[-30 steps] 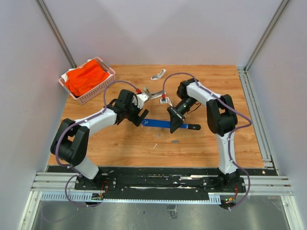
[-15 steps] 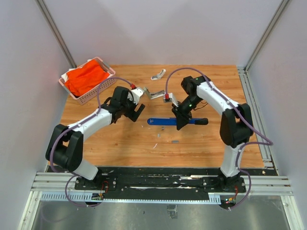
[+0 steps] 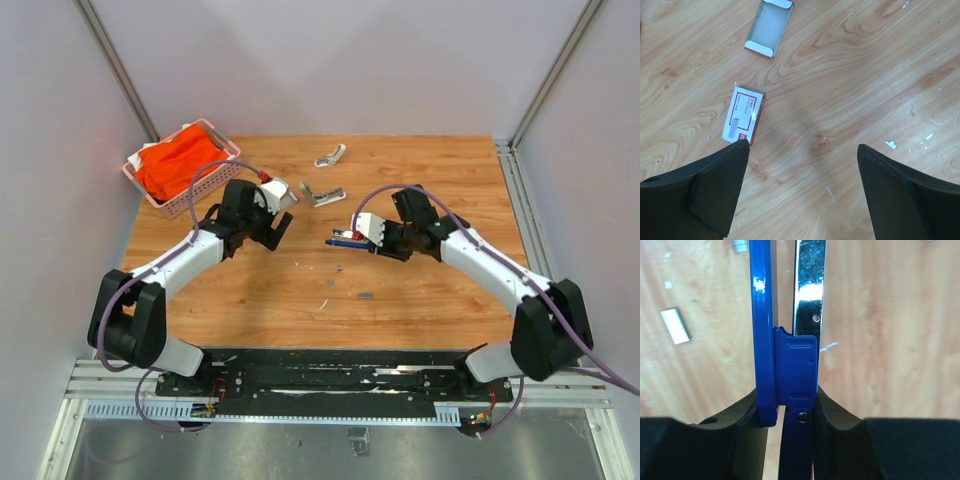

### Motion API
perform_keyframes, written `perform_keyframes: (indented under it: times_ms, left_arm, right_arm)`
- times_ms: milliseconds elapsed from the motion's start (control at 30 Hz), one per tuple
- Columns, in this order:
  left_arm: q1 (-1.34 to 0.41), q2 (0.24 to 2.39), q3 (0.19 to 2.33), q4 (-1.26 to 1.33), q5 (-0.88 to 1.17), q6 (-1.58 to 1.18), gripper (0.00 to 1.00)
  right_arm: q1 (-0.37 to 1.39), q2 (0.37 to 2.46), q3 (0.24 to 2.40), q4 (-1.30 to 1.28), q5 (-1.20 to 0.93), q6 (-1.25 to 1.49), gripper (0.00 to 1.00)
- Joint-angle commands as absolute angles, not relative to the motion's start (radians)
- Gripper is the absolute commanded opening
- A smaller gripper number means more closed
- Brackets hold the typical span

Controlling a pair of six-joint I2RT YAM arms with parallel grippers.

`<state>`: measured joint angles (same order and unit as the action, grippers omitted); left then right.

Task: Unload the staples from the stapler
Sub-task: Unload the staple at the center of the board.

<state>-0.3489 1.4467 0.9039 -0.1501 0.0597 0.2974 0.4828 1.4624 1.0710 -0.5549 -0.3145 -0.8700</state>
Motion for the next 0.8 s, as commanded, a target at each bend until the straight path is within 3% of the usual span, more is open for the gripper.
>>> perform_keyframes:
  times_ms: [0, 333, 767]
  left_arm:
    - [-0.344, 1.413, 0.887, -0.108, 0.077, 0.282, 0.94]
    - [-0.344, 1.396, 0.878, -0.096, 0.089, 0.286, 0.94]
    - [-0.344, 1.359, 0.917, -0.122, 0.058, 0.325, 0.94]
  right_arm:
    - [0.533, 1.310, 0.969, -0.169, -0.180, -0.952, 0.00]
    - [0.614, 1.218, 0.798, 0.107, -0.011, -1.179, 0.00]
    - [0.736, 1.195, 0.474, 0.828, 0.250, -1.671, 0.01]
